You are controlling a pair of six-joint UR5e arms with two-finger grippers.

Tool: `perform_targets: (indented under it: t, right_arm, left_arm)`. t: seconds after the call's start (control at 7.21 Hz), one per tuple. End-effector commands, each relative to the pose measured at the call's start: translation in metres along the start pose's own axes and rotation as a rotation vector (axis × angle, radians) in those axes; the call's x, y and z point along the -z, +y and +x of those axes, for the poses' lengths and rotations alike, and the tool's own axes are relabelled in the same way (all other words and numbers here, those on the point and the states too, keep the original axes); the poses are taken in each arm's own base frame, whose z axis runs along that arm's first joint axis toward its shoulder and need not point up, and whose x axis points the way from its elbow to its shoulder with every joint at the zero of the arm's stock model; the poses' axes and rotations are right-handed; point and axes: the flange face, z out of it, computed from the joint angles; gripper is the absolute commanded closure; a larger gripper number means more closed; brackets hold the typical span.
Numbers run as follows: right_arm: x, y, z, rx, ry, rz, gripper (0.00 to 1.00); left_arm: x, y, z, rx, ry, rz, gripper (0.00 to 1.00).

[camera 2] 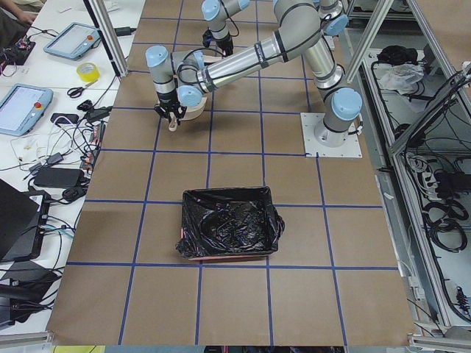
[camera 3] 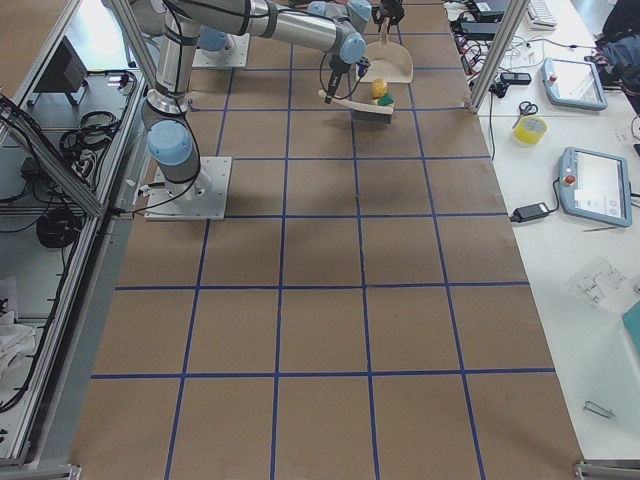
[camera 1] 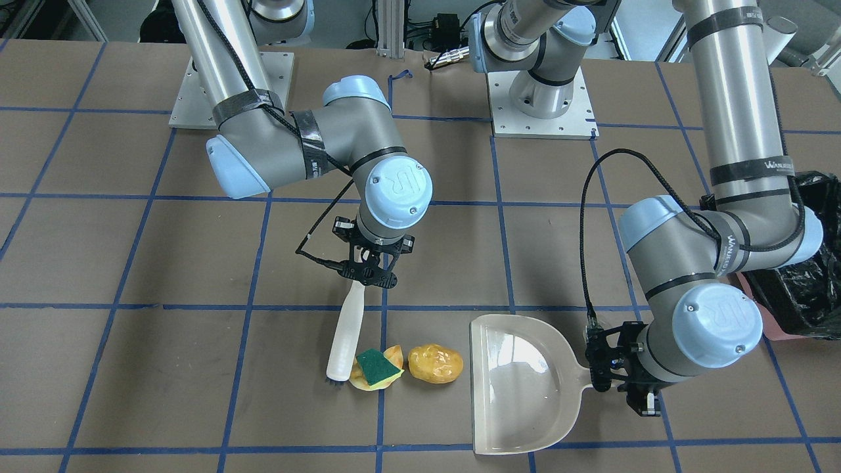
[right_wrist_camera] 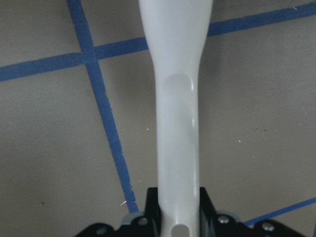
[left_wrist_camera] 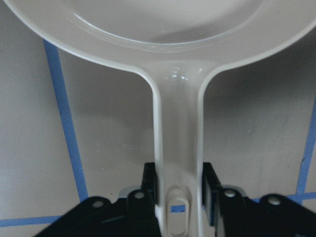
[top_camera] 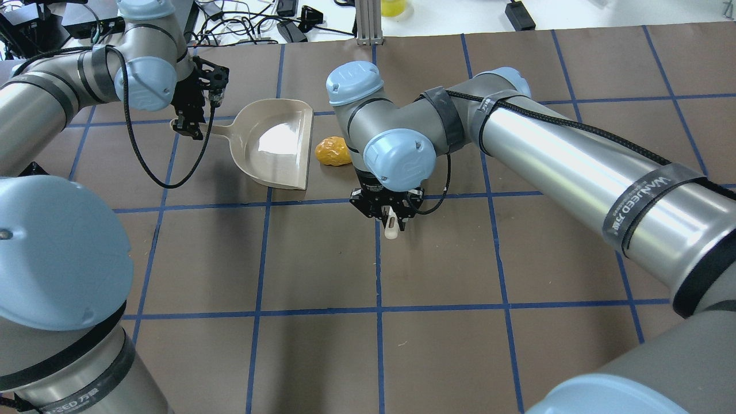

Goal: Sweep and dump trash into bin
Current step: 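Sweep the potato and sponge toward the dustpan with the right gripper's brush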

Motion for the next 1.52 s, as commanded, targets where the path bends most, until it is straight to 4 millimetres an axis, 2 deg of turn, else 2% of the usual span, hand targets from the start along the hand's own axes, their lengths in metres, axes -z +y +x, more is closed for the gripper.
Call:
perform_targets:
  t: [0.0, 0.42, 0.83, 1.11, 1.39]
  right_arm:
    - [0.003, -0.008, -0.015, -0.004, -0.015, 0.005, 1.00]
    - [0.008, 0.000, -0.036, 0.006, -0.028, 0.014, 1.00]
    - [0.018, -0.003, -0.056, -0.005, -0.086, 0.002, 1.00]
    - [0.018, 0.004, -0.080, 0.008, -0.090, 0.013, 1.00]
    - [0.024, 0.001, -0.100, 0.012, -0.141, 0.008, 1.00]
  left_arm:
    - [0.000, 0.000, 0.000, 0.000, -0.001, 0.001, 0.91]
    - [0.000, 0.000, 0.000, 0.000, -0.001, 0.001, 0.91]
    - [0.000, 0.000, 0.000, 0.000, -0.002, 0.003, 0.91]
    - [0.000, 0.000, 0.000, 0.000, -0.002, 0.003, 0.91]
    - [0.000, 0.000, 0.000, 0.000, -0.002, 0.003, 0.91]
